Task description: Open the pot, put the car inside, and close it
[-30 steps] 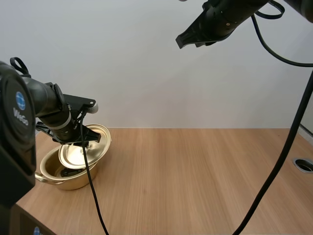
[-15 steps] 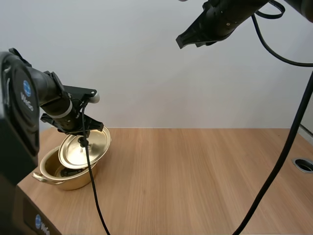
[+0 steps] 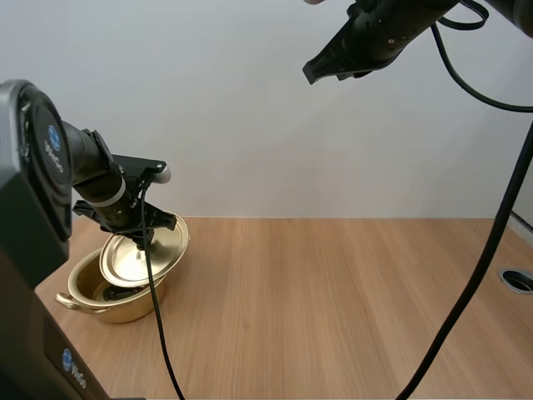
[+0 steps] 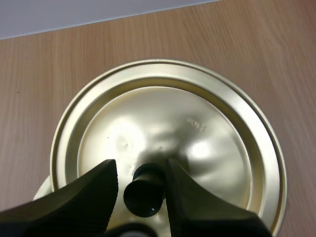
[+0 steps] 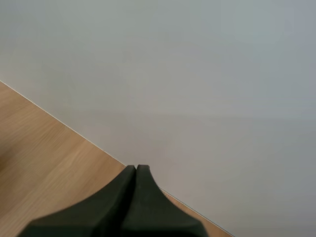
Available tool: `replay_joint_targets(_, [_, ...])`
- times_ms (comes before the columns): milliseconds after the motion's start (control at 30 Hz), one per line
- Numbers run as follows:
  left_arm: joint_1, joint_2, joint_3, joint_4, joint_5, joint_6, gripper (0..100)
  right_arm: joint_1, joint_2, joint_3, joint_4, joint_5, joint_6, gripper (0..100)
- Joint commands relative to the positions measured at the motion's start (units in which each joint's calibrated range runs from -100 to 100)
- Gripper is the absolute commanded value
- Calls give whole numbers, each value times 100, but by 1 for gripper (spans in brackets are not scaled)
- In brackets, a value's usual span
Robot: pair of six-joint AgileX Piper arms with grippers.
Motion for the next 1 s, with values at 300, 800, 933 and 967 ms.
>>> replay_joint_targets(300, [0, 180, -7, 56, -46, -1, 18, 2, 5, 1, -65, -3, 5, 0])
replay_joint_targets(800, [0, -476, -294, 482, 1187, -117, 0, 2, 5, 1, -78, -20, 5, 0])
replay_joint_targets(933, [0, -665, -343, 953, 1613, -370, 0, 2, 5, 1, -54, -20, 5, 0])
replay_joint_targets(967, [0, -681, -343, 1081, 1700, -418, 0, 2, 5, 1, -42, -20, 5, 0])
